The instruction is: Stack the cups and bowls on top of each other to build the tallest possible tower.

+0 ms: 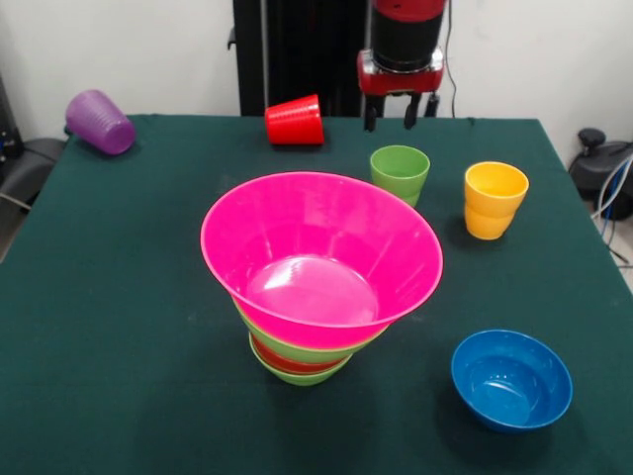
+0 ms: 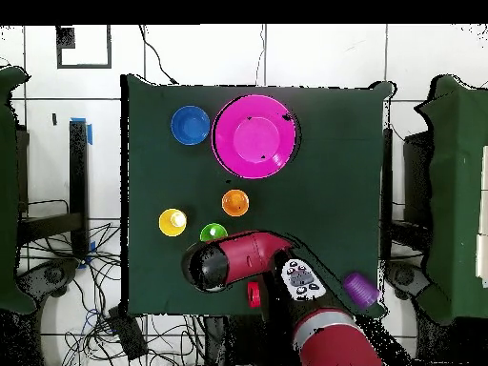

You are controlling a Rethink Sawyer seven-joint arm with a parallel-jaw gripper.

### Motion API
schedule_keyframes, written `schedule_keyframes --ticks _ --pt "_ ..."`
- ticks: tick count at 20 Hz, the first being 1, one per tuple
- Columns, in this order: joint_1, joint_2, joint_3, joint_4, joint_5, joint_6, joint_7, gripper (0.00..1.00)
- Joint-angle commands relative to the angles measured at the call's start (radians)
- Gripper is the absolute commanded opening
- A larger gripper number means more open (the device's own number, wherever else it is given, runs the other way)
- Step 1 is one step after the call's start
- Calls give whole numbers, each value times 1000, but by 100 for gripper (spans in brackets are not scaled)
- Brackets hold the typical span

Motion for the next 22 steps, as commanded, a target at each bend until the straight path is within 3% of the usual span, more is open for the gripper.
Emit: schedule_keyframes --ticks 1,22 --pt "1 106 -11 -76 -88 -115 31 100" --pt "35 222 -66 -143 -119 -234 43 100"
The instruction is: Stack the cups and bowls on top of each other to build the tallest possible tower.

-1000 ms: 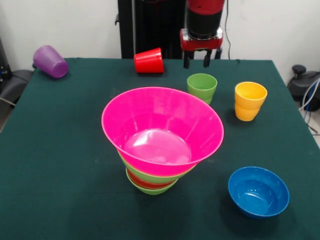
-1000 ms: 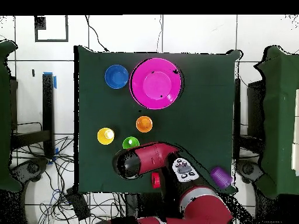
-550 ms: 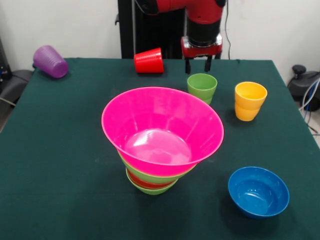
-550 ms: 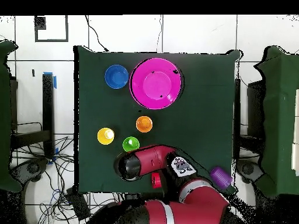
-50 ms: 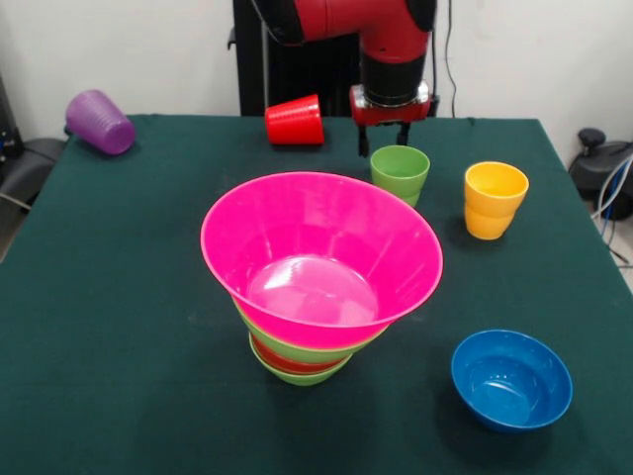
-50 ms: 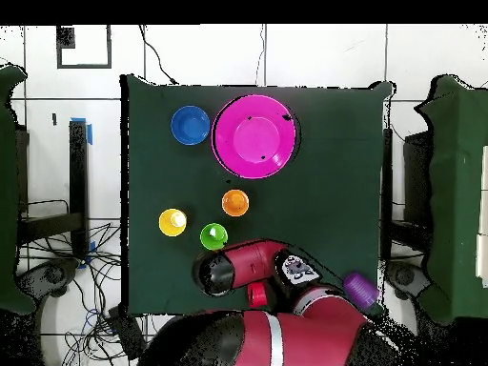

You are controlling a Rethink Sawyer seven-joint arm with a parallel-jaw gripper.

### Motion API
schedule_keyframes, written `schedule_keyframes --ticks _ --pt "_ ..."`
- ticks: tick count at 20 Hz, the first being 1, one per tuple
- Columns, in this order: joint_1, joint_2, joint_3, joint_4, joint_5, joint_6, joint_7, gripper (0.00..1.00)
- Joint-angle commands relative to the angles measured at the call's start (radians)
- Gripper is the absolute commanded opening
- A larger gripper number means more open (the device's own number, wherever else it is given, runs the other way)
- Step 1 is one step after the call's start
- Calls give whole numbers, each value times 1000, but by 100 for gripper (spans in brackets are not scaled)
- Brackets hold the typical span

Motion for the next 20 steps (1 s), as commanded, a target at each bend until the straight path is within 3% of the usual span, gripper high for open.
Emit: schedule_keyframes --ticks 1,12,17,20 --pt "30 54 -7 -113 -72 -88 42 100" --pt "24 77 -18 -128 -102 -104 31 100" --pt "11 40 3 -103 -81 -62 24 100" --pt "-1 -19 26 -69 -51 -6 14 100"
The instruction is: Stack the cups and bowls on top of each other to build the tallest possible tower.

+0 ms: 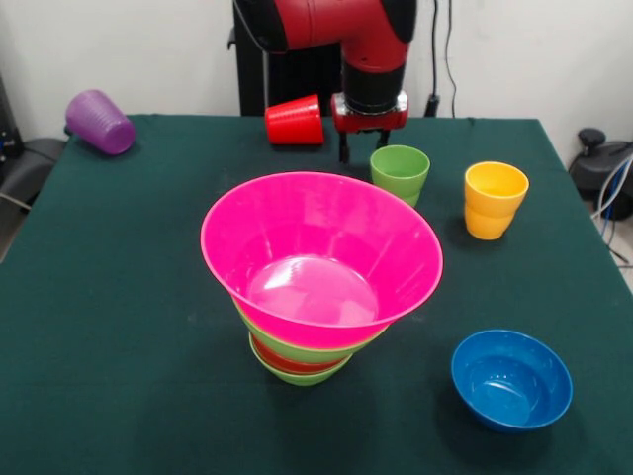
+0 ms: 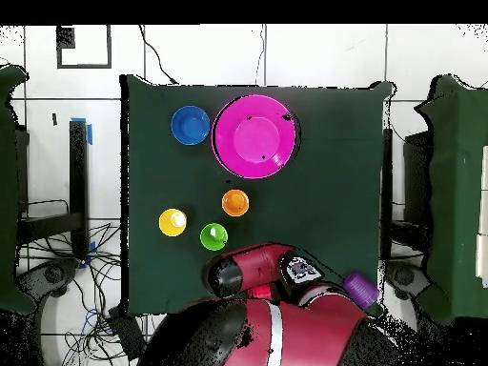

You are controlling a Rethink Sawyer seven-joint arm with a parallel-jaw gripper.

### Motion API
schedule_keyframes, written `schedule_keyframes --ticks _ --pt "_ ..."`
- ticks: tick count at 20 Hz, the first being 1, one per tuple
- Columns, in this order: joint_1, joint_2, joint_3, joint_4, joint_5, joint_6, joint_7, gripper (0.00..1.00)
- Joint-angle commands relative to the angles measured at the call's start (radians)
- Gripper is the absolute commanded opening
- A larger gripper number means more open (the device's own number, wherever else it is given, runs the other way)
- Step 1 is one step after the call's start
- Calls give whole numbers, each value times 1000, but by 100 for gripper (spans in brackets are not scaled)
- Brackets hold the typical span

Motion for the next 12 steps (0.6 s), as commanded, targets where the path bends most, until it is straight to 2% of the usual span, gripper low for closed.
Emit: schedule_keyframes --ticks 1,4,12 --pt "-5 -69 76 -40 8 38 14 100" --pt "-21 -121 102 -10 33 84 1 100" --pt "-34 -157 128 4 51 126 -4 100"
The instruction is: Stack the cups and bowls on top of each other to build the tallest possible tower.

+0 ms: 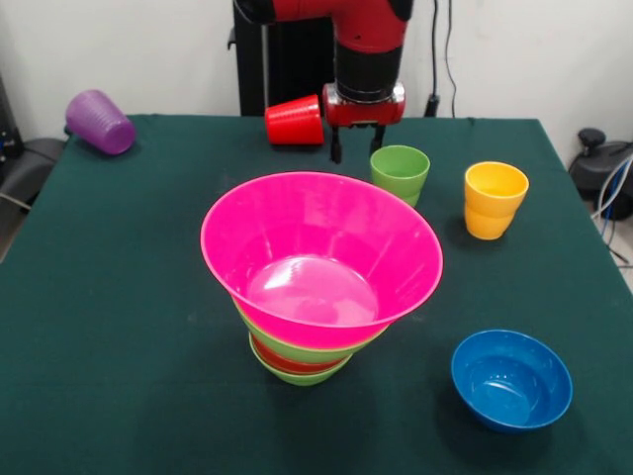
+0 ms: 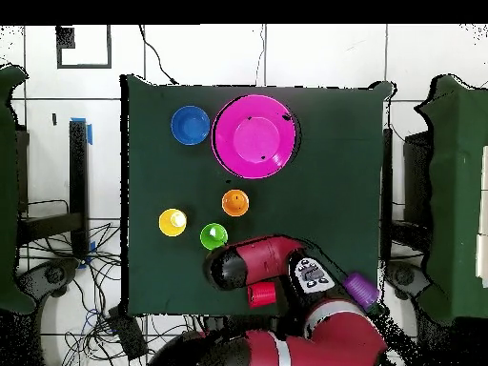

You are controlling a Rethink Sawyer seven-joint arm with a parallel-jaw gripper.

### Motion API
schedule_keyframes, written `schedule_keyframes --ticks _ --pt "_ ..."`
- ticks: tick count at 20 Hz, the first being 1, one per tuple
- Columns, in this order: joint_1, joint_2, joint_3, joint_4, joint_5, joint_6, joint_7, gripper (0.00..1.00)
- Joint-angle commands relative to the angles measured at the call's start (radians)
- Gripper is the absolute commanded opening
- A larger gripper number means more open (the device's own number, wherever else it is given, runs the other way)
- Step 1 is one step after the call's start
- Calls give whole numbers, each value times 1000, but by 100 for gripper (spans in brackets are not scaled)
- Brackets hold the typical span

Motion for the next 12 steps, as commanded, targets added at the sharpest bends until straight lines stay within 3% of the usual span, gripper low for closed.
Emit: schedule_keyframes --ticks 1,12 --pt "-13 -41 109 4 47 112 -5 100" --pt "-26 -47 119 -9 51 134 -19 100"
